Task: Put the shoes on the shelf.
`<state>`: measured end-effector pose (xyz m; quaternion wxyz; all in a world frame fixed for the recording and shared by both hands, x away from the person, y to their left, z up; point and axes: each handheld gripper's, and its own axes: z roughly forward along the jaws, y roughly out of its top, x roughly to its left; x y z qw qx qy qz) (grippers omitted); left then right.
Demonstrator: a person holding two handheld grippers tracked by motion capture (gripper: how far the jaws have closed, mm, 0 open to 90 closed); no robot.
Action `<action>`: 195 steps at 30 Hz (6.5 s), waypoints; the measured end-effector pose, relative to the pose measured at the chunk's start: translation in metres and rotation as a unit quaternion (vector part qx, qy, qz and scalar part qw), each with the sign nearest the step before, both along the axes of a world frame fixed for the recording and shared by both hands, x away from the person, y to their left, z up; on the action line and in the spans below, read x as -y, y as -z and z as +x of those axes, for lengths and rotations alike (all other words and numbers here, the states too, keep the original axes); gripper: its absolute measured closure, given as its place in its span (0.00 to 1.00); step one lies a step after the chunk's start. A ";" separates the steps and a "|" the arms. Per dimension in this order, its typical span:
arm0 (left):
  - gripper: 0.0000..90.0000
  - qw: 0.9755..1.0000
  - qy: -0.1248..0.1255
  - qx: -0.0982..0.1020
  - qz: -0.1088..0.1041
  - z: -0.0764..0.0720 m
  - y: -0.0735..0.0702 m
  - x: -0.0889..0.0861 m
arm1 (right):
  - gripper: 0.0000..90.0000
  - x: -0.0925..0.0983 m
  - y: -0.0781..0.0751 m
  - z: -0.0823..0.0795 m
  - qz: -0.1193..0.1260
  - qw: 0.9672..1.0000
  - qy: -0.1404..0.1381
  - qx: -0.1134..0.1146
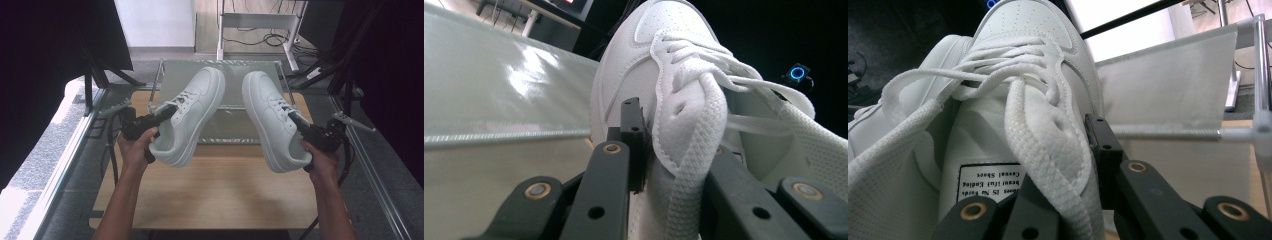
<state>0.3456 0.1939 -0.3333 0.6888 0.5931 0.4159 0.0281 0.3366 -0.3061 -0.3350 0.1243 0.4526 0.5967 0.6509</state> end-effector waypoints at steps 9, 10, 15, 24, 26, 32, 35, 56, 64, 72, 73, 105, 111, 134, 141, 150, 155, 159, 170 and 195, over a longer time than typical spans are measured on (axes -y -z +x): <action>0.91 1.000 -0.006 -0.004 -0.005 0.019 -0.010 0.008 | 0.94 -0.004 -0.017 0.018 0.003 1.000 0.016 -0.001; 0.91 1.000 -0.009 -0.005 -0.005 0.021 -0.011 0.009 | 0.94 -0.005 -0.019 0.020 0.003 1.000 0.018 0.000; 0.91 1.000 -0.017 -0.006 -0.005 0.028 -0.016 0.012 | 0.94 -0.008 -0.026 0.028 -0.003 1.000 0.024 -0.005; 0.91 1.000 -0.024 -0.009 0.011 0.041 -0.030 0.019 | 0.94 -0.011 -0.036 0.044 0.004 0.999 0.034 -0.016; 0.91 1.000 -0.027 -0.009 0.012 0.044 -0.033 0.021 | 0.94 -0.012 -0.038 0.047 0.004 0.999 0.038 -0.019; 0.91 0.999 -0.027 -0.013 0.011 0.054 -0.039 0.028 | 0.94 -0.013 -0.046 0.056 0.001 0.998 0.049 -0.026; 0.91 0.999 -0.029 -0.013 0.012 0.059 -0.042 0.032 | 0.94 -0.013 -0.048 0.061 -0.001 0.998 0.056 -0.029; 0.91 0.995 -0.080 -0.049 0.015 0.107 -0.059 0.043 | 0.94 -0.031 -0.076 0.110 -0.042 0.993 0.091 -0.060; 0.91 0.992 -0.099 -0.069 0.035 0.126 -0.059 0.049 | 0.94 -0.043 -0.079 0.128 -0.052 0.990 0.108 -0.073; 0.90 0.987 -0.123 -0.090 0.040 0.144 -0.052 0.062 | 0.94 -0.061 -0.071 0.156 -0.065 0.985 0.124 -0.098; 0.90 0.987 -0.124 -0.095 0.040 0.146 -0.050 0.063 | 0.94 -0.064 -0.070 0.158 -0.072 0.985 0.127 -0.096; 0.55 0.983 -0.132 -0.122 0.037 0.173 -0.034 0.094 | 0.49 -0.099 -0.052 0.191 -0.102 0.979 0.136 -0.110; 0.57 0.987 -0.110 -0.093 0.074 0.151 -0.050 0.078 | 0.52 -0.085 -0.073 0.166 -0.117 0.983 0.128 -0.062; 0.98 0.975 -0.054 -0.108 0.185 0.107 0.007 0.063 | 0.98 -0.066 -0.015 0.120 -0.245 0.968 0.032 -0.045; 1.00 0.977 -0.060 -0.120 0.168 0.110 0.011 0.064 | 1.00 -0.070 -0.013 0.120 -0.250 0.967 0.035 -0.044; 1.00 0.975 -0.066 -0.129 0.170 0.111 0.010 0.082 | 1.00 -0.082 -0.014 0.119 -0.251 0.967 0.018 -0.039; 1.00 0.974 -0.067 -0.125 0.174 0.110 0.010 0.090 | 1.00 -0.087 -0.013 0.118 -0.253 0.967 0.016 -0.038; 1.00 0.978 -0.056 -0.133 0.153 0.111 0.014 0.086 | 1.00 -0.084 -0.012 0.118 -0.240 0.970 0.011 -0.041; 0.91 0.977 -0.063 -0.128 0.158 0.111 0.014 0.085 | 0.93 -0.082 -0.009 0.117 -0.230 0.972 0.019 -0.036; 0.56 0.986 -0.044 -0.030 0.159 0.016 0.030 0.050 | 0.59 -0.034 0.023 0.024 -0.189 0.981 0.029 0.031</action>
